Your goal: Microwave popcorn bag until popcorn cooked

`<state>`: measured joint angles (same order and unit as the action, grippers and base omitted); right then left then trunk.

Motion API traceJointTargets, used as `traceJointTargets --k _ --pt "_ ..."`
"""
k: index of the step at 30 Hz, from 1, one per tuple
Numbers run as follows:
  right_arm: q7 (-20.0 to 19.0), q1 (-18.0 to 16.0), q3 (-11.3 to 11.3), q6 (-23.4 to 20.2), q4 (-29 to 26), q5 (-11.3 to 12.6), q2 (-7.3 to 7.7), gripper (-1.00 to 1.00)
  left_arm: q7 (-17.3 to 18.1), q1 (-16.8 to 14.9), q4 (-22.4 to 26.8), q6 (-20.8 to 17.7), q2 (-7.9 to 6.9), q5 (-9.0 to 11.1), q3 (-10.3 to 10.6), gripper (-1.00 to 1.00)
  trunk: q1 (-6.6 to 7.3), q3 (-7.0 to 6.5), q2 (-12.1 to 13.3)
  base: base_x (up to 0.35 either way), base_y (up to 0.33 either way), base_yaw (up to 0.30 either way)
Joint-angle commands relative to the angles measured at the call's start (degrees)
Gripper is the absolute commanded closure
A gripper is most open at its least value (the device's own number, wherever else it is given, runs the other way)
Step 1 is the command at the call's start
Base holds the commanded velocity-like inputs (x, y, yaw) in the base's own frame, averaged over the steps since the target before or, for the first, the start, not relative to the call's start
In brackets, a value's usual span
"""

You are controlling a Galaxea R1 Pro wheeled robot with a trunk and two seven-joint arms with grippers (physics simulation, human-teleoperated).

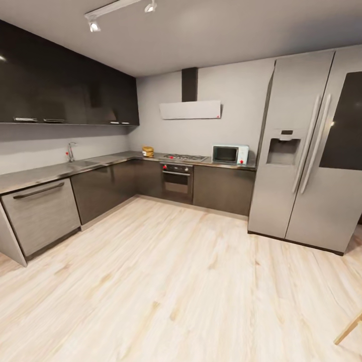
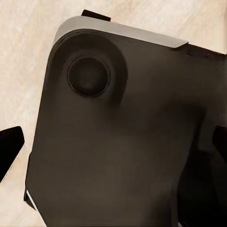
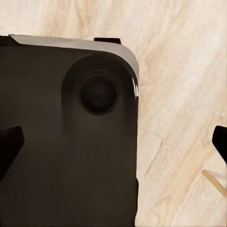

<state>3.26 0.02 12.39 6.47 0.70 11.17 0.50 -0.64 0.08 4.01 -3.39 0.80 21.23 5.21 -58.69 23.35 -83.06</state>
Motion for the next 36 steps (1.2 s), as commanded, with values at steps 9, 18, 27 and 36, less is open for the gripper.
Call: traceJointTargets --k 9,18,27,36 --pt "-0.30 -0.02 0.92 0.64 0.09 0.36 0.20 -1.00 -1.23 0.01 0.14 1.26 0.13 0.59 0.51 -1.00 -0.04 0.05 -0.02 0.325 0.018 0.000" --pt "-0.31 -0.02 0.97 0.74 0.09 0.32 0.20 -1.00 -4.28 0.01 0.12 3.48 0.16 0.74 0.59 -1.00 -0.04 0.05 -0.02 0.325 0.000 0.000" --pt "-0.28 -0.02 0.81 0.91 0.09 0.00 0.20 -1.00 -4.29 0.01 0.11 3.48 0.16 0.74 0.59 -1.00 -0.04 0.05 -0.02 0.325 0.000 0.000" --pt "-0.28 -0.02 0.70 0.91 0.09 -0.01 0.14 -1.00 -4.29 0.01 0.06 3.12 0.09 0.74 0.59 -1.00 -0.04 0.05 -0.02 0.325 0.064 0.000"
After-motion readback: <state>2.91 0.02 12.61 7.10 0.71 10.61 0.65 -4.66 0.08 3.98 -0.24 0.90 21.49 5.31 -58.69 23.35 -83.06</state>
